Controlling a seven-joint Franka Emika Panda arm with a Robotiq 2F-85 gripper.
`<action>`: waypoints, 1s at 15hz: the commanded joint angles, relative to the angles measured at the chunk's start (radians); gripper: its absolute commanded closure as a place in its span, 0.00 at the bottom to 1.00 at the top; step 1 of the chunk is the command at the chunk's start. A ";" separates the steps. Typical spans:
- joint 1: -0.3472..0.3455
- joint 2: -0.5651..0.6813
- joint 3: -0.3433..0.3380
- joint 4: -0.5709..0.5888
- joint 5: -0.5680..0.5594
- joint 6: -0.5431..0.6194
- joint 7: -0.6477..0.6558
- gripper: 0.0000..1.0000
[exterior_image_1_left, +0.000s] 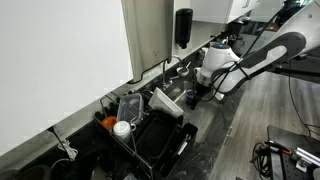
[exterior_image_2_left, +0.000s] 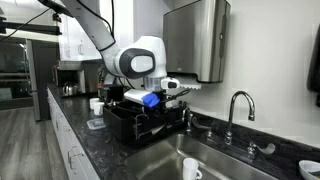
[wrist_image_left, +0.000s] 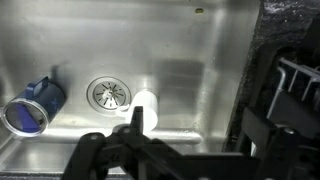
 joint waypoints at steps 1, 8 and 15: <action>-0.051 0.110 0.036 0.120 0.011 -0.022 -0.069 0.00; -0.061 0.274 0.031 0.287 -0.030 -0.054 -0.069 0.00; -0.048 0.274 0.024 0.278 -0.043 -0.038 -0.042 0.00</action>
